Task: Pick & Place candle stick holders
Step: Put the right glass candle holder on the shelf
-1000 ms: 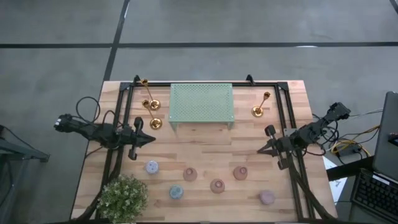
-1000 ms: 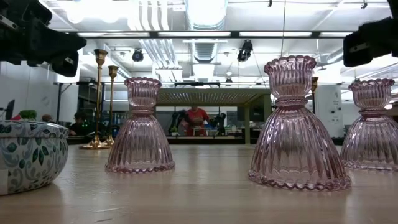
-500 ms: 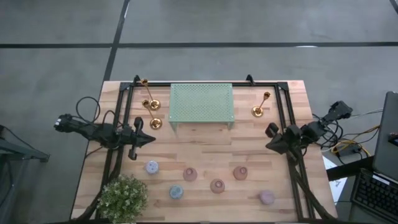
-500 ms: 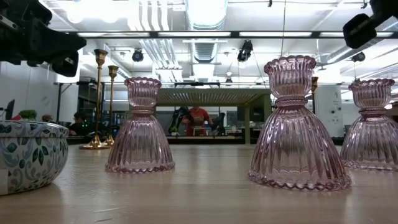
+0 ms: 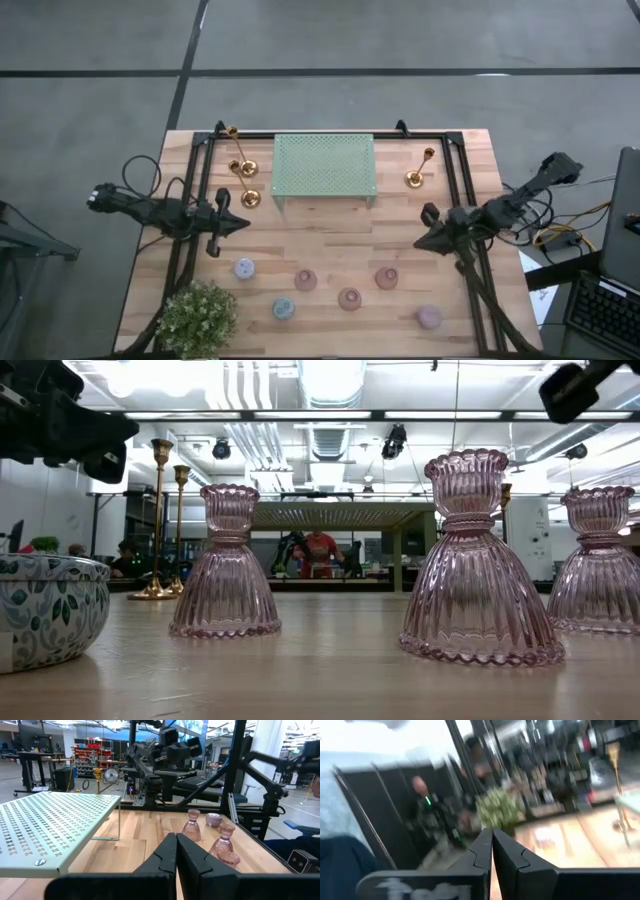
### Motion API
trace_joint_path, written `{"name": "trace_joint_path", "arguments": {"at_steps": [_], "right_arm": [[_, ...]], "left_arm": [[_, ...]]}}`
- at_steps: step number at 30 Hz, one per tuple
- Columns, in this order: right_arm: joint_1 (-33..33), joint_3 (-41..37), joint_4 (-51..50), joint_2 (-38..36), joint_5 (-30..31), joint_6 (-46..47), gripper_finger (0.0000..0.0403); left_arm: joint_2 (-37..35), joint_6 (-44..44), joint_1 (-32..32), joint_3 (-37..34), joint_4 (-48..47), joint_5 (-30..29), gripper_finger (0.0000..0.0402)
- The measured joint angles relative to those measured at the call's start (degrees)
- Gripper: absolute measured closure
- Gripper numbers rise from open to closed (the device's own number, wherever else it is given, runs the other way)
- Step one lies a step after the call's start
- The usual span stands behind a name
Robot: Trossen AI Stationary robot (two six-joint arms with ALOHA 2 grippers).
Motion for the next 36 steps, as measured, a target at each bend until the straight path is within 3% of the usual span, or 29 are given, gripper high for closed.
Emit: {"name": "trace_joint_path", "arguments": {"at_steps": [8,18,27,36], "right_arm": [[0.0,20.5,-31.7,17.8,2.6,4.8,0.0335],[0.6,32.4,-49.6,33.7,2.1,10.7,0.0216],[3.2,36.1,-53.9,43.2,1.7,14.7,0.0134],[4.5,34.7,-54.1,49.4,1.7,19.8,0.0098]], "left_arm": [[0.0,0.0,0.0,0.0,0.0,0.0,0.0394],[0.0,0.0,0.0,0.0,0.0,0.0,0.0394],[0.0,0.0,0.0,0.0,0.0,0.0,0.0394],[0.0,0.0,0.0,0.0,0.0,0.0,0.0394]]}}
